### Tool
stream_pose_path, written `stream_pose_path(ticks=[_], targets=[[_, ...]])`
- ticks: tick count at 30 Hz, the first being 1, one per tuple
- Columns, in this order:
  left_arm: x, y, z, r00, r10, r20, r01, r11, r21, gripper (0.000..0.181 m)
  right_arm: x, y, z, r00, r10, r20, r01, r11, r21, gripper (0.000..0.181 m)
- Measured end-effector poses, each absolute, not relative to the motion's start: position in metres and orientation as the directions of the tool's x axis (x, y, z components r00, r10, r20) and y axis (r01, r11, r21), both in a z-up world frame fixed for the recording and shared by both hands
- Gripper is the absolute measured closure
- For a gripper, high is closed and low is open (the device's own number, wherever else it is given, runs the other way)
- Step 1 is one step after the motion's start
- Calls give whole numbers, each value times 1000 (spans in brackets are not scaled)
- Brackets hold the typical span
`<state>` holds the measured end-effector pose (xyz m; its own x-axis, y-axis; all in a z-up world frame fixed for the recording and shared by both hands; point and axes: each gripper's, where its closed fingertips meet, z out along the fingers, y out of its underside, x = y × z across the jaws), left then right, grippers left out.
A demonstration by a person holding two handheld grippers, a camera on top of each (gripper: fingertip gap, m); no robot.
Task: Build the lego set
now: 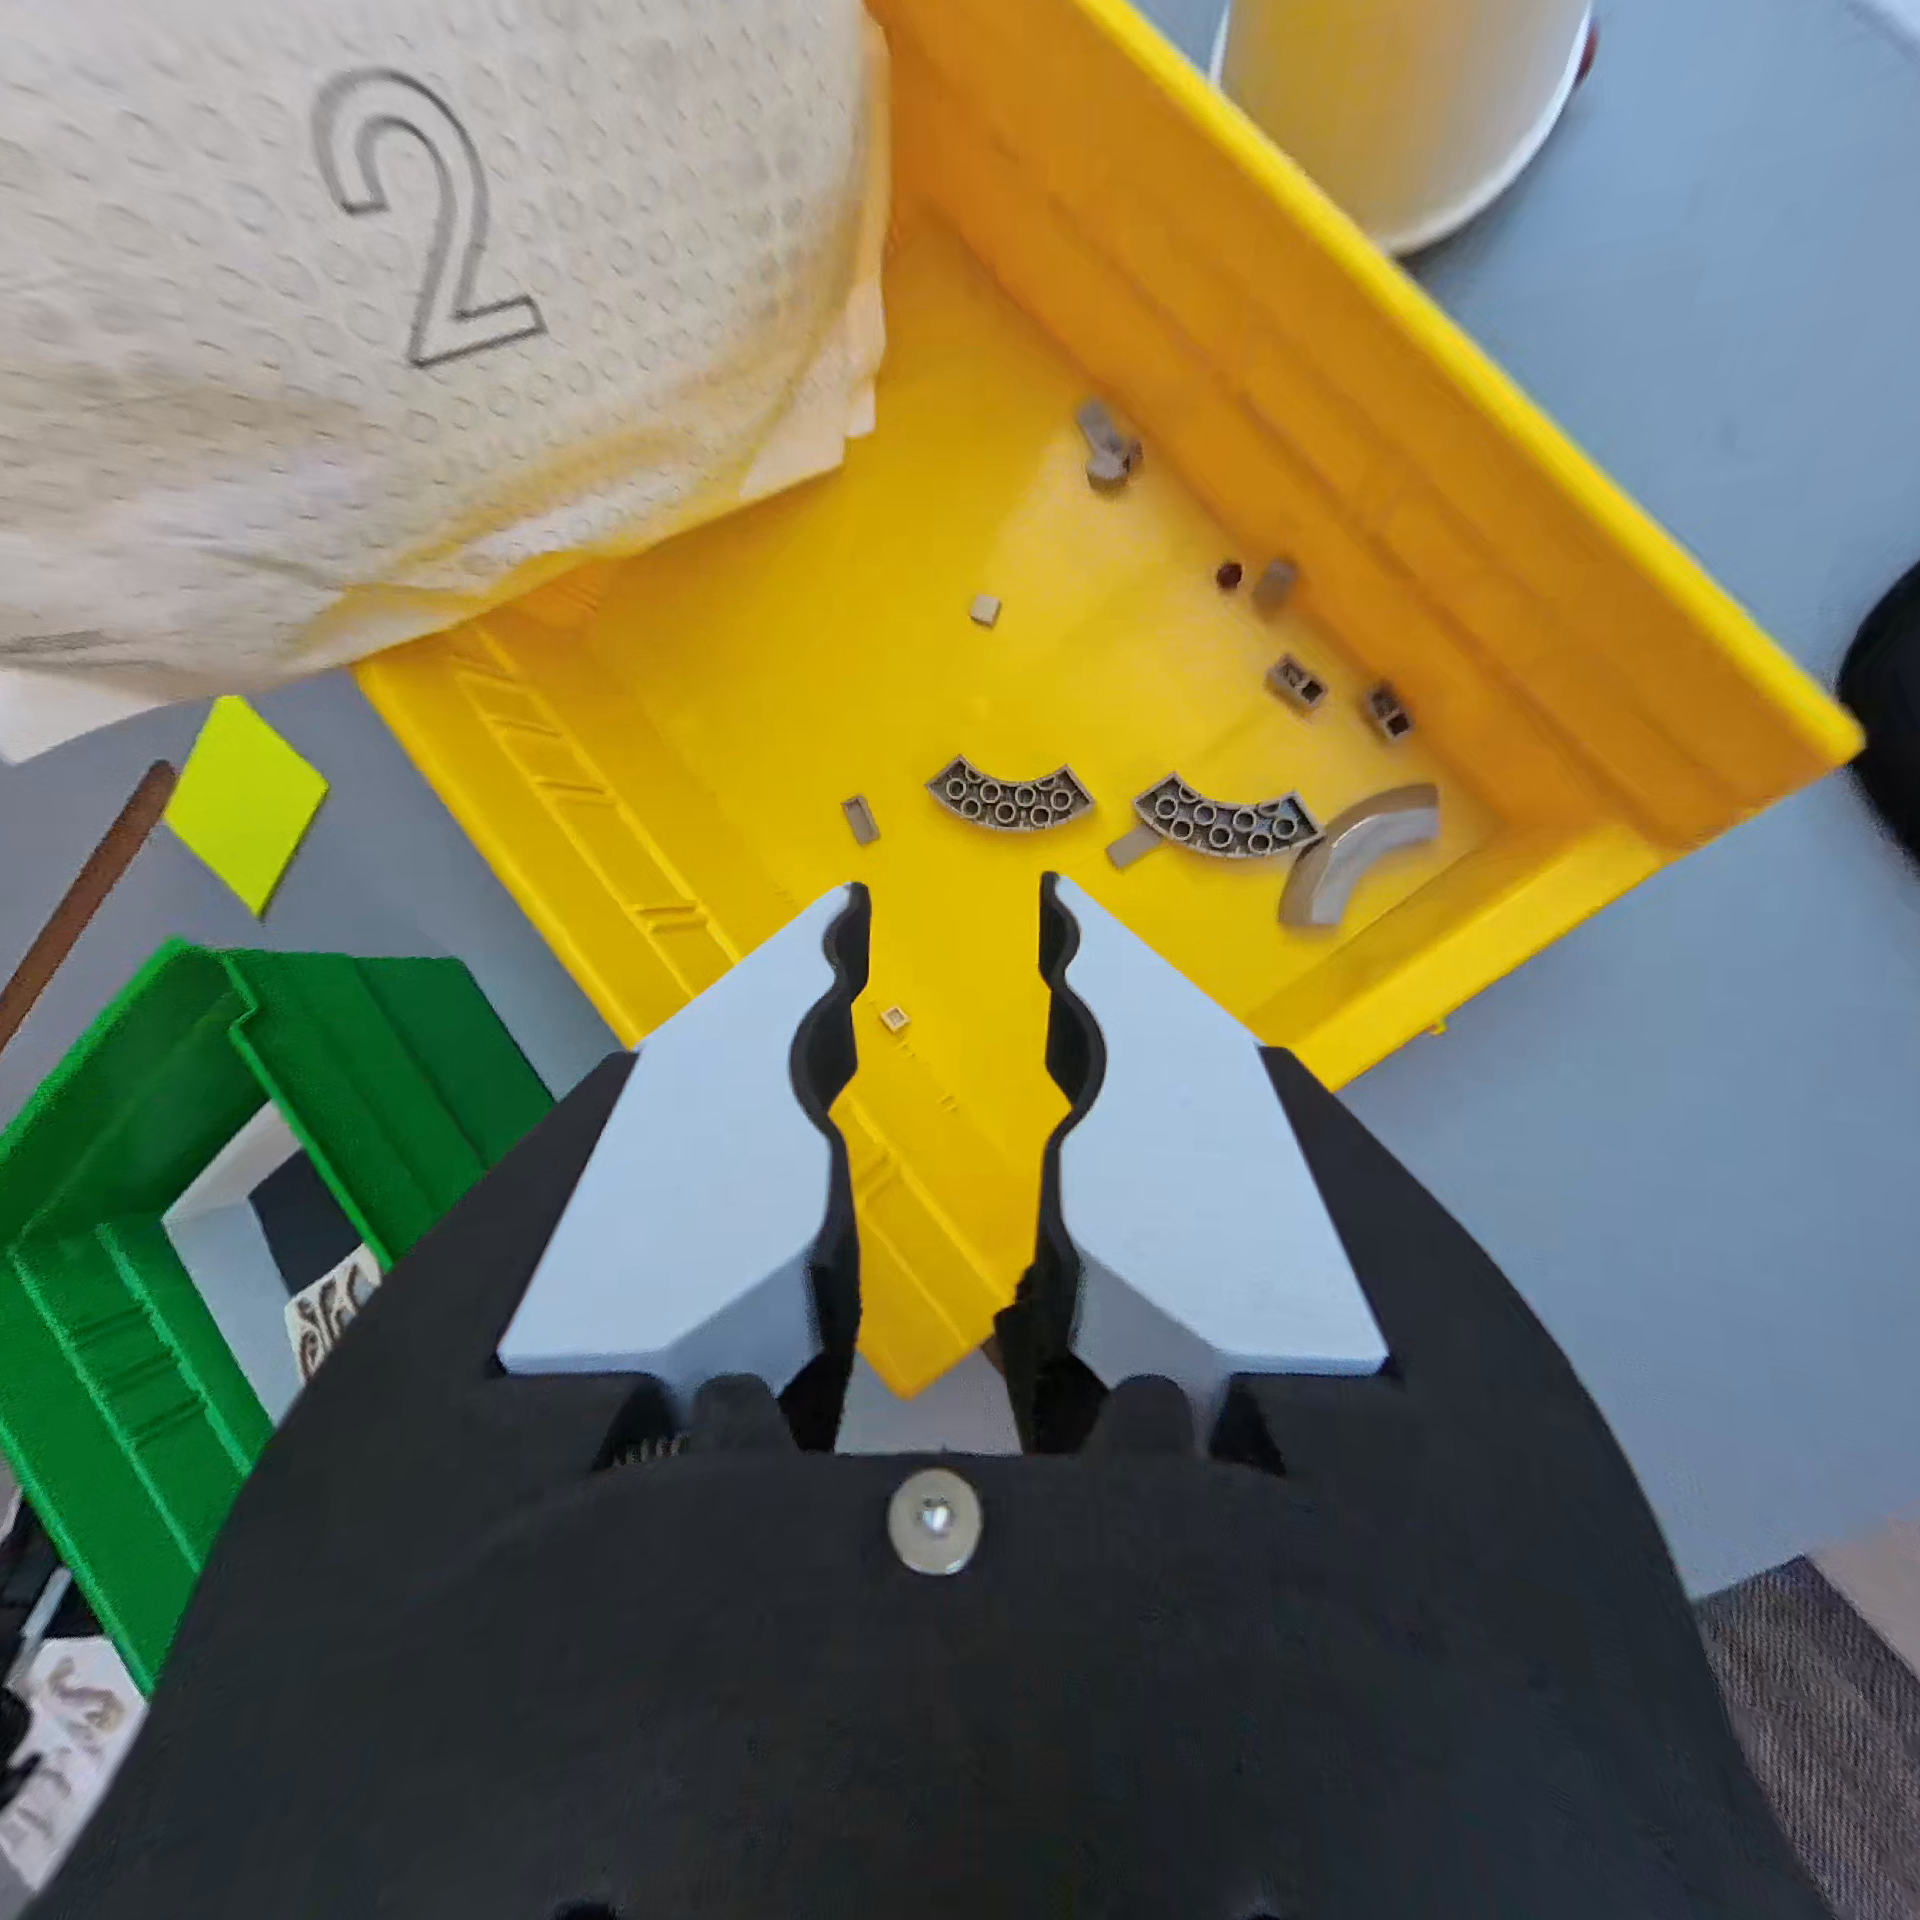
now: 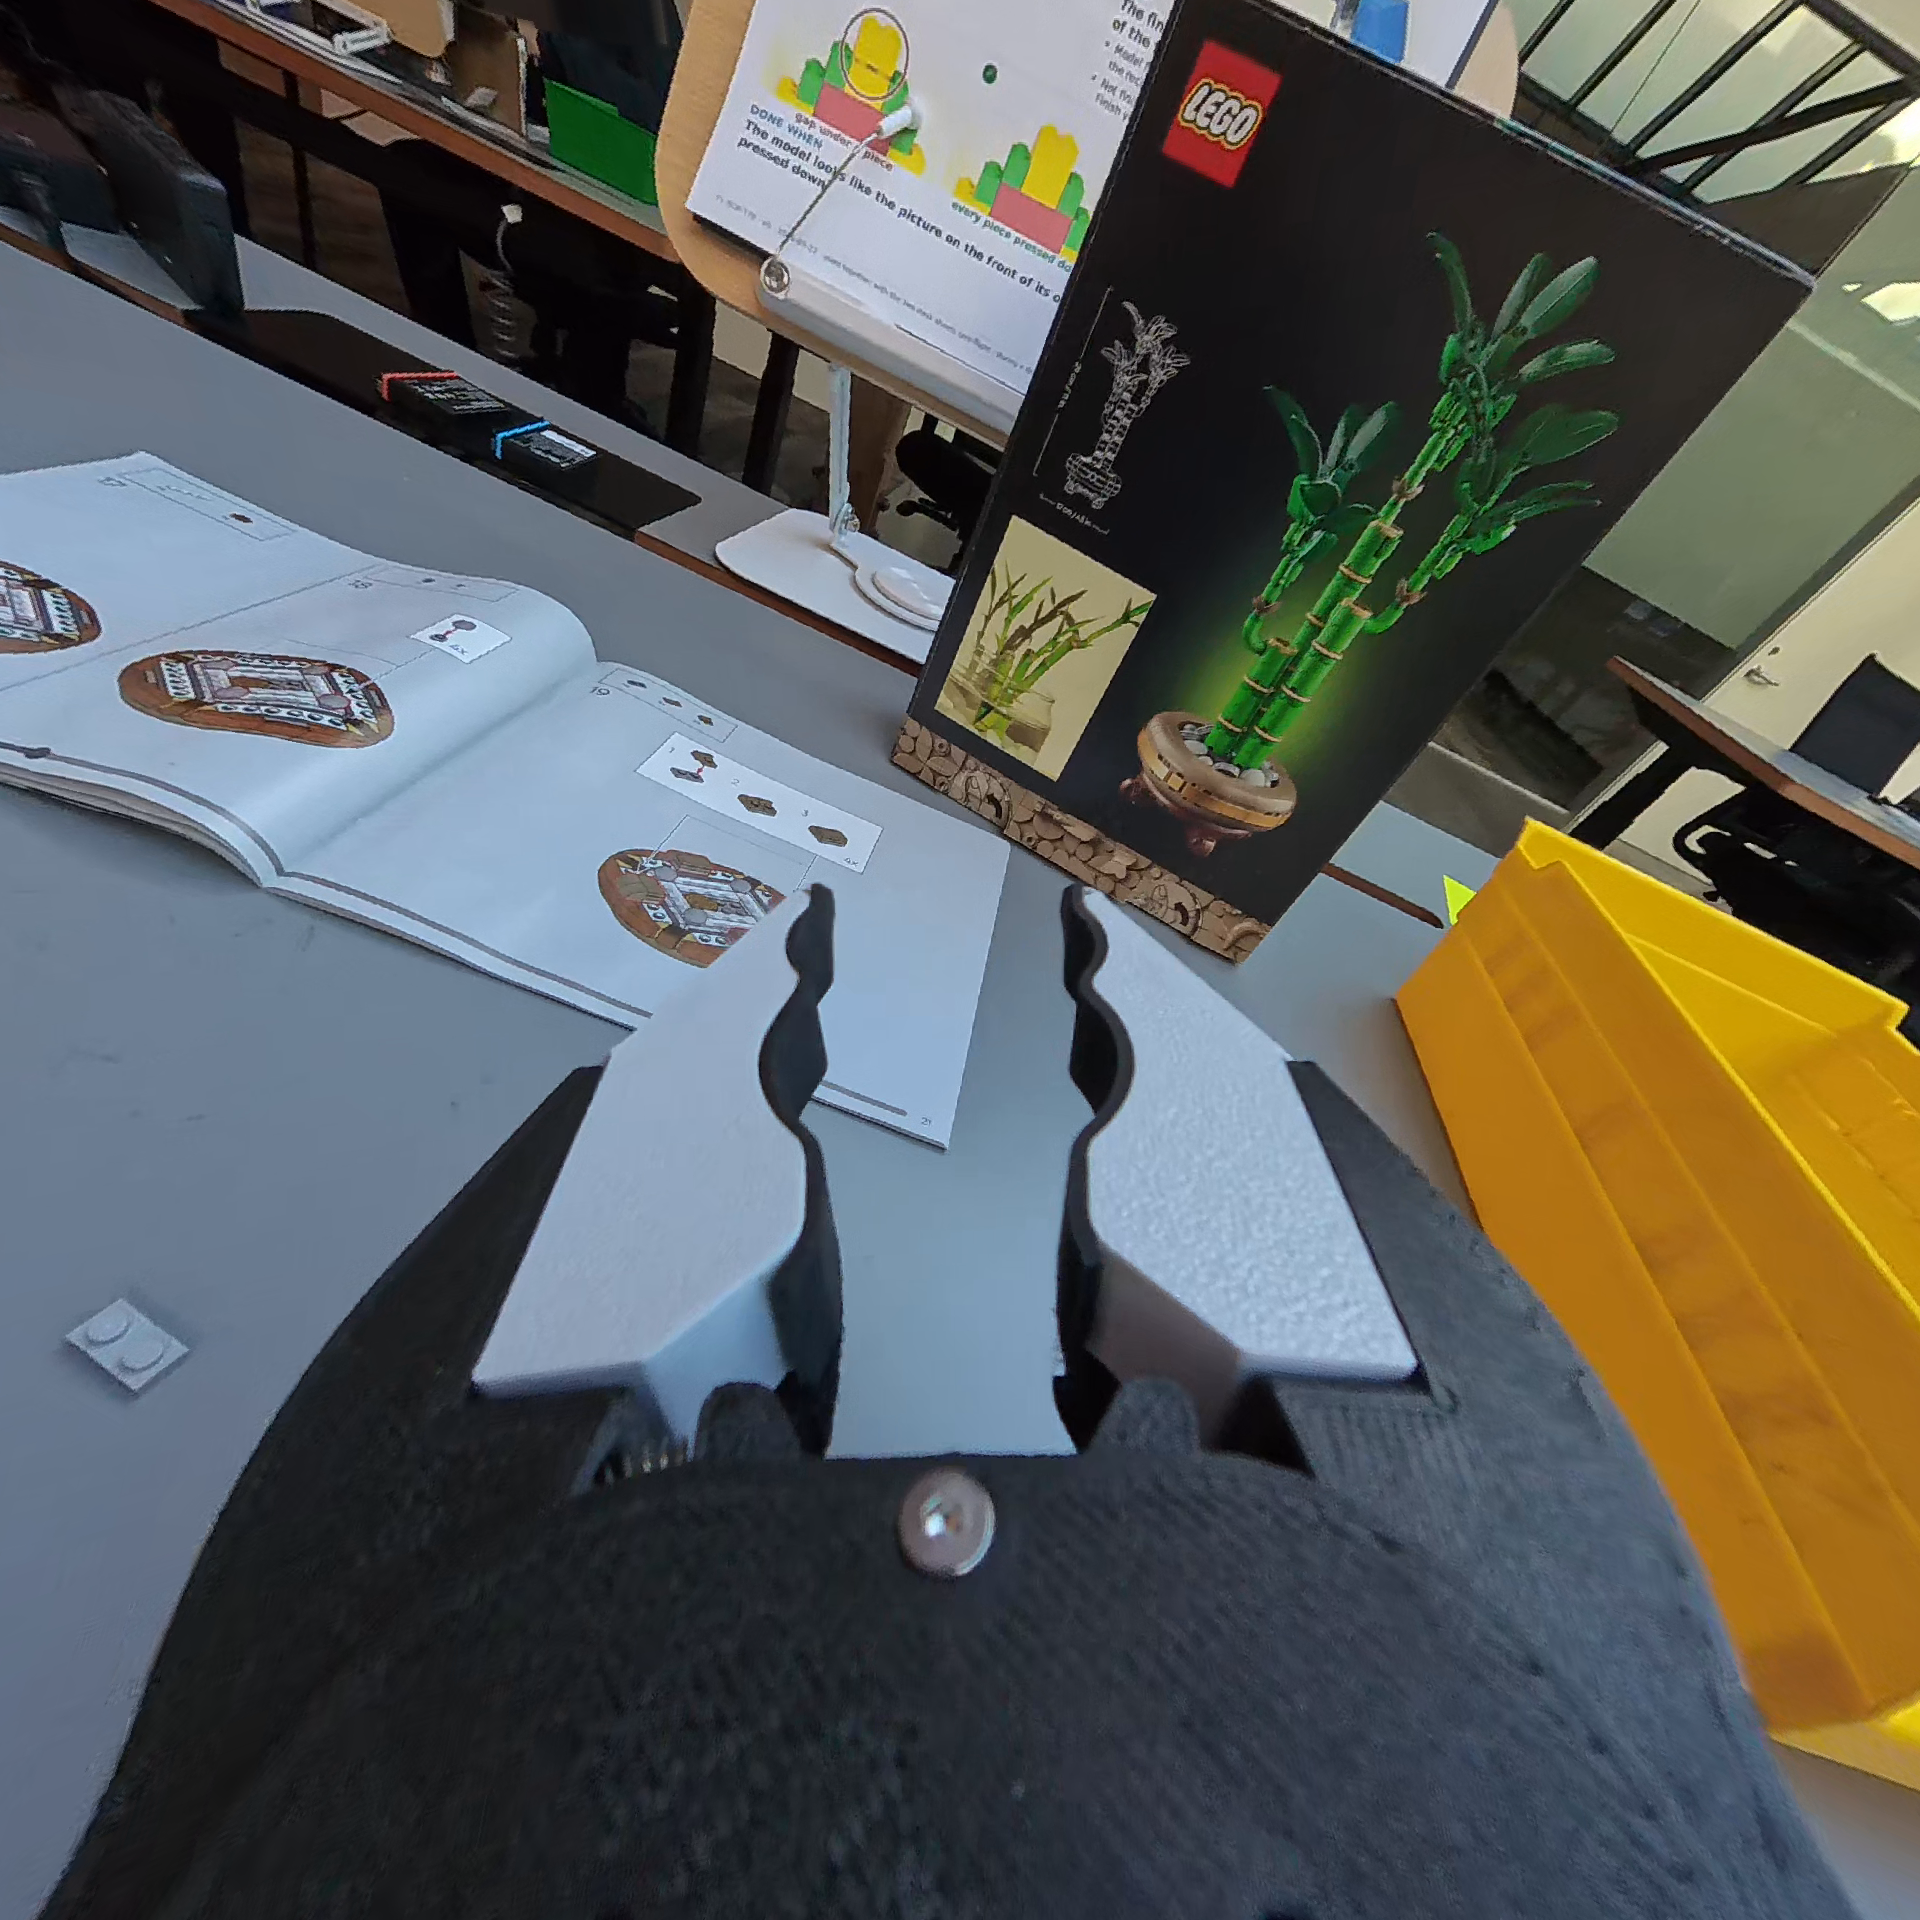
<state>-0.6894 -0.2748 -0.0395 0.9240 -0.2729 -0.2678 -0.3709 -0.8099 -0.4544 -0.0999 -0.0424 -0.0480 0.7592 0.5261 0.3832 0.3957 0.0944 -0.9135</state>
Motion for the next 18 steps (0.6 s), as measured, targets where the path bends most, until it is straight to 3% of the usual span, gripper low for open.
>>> stream_pose_path(ticks=[1, 9, 13, 18], targets=[[-690, -271, -52, 913, -317, -255, -400, -819, -411, 150, -100, -42, -48, 758, 525, 387, 396, 100, -913, 138], [-658, -272, -112, 779, -622, -74, -619, -747, -242, 156, -100, -39, -51, 759, 530, 379, 381, 110, -918, 137], [-666, -280, -128, 760, -647, -67, -648, -744, -162, 155, -101, -38, -52, 754, 524, 397, 393, 125, -911, 138], [-680, -279, -116, 776, -620, -114, -630, -762, -151, 158, -101, -40, -49, 756, 496, 427, 404, 161, -901, 136]])
